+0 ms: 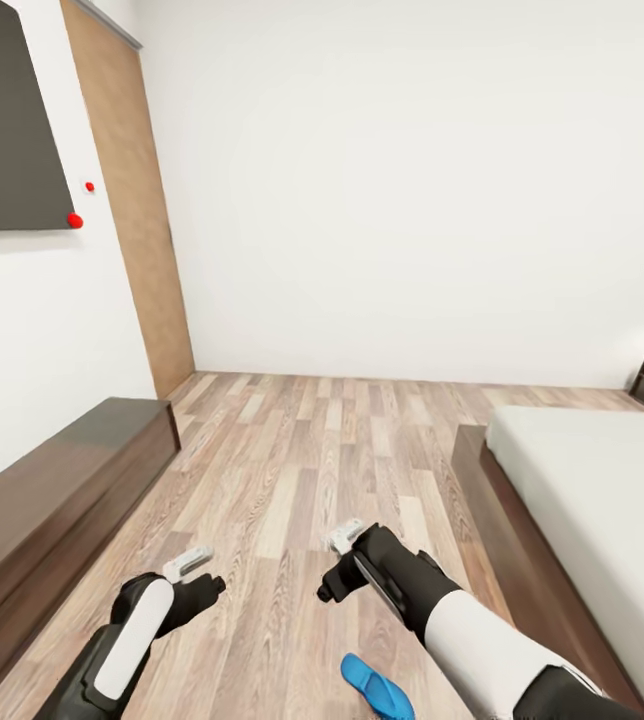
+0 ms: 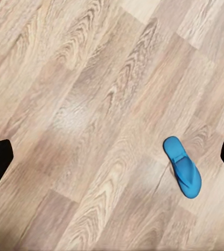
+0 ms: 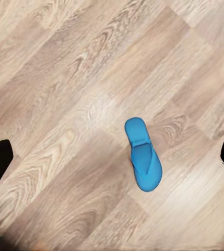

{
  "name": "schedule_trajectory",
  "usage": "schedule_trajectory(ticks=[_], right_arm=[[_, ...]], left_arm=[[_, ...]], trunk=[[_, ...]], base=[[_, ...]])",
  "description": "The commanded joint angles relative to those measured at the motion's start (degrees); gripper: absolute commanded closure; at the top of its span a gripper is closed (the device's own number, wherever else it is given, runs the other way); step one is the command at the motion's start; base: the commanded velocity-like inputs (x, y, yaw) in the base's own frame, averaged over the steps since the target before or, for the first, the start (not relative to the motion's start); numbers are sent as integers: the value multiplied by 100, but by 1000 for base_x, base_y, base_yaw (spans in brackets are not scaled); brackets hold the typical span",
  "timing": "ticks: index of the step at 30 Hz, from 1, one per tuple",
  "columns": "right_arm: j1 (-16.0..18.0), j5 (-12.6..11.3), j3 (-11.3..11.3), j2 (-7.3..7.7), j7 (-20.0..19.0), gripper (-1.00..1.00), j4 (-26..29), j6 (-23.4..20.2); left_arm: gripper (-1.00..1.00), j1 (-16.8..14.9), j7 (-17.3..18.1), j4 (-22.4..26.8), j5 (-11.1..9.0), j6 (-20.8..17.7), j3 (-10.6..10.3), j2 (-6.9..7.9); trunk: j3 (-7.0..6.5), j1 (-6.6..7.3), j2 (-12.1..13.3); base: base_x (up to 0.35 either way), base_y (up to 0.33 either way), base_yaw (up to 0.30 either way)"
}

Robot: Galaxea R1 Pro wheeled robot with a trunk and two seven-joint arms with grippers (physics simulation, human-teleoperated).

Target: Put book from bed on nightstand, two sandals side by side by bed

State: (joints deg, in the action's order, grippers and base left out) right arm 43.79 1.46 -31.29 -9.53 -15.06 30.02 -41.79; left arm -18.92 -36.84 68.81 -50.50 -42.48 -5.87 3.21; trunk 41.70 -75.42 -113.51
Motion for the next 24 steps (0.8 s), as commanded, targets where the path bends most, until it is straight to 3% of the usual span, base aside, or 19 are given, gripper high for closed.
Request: schedule_trajectory(ticks=[1, 12, 24], right_arm=[[12, 11, -12, 3, 53, -100, -14, -25], [32, 27, 0, 8, 319, -100, -354, 42], [-7, 33, -42, 4, 336, -100, -376, 122]], left_arm=[[-100, -15, -60, -51, -58, 24, -58, 14], [-100, 46, -61, -387, -51, 434, -221, 45], [-100, 102, -77, -424, -46, 476, -215, 70]], trunk=[[25, -22, -45], [222, -263, -486], [437, -527, -967]], base=[[0, 0, -246], [0, 0, -231], [0, 0, -31]])
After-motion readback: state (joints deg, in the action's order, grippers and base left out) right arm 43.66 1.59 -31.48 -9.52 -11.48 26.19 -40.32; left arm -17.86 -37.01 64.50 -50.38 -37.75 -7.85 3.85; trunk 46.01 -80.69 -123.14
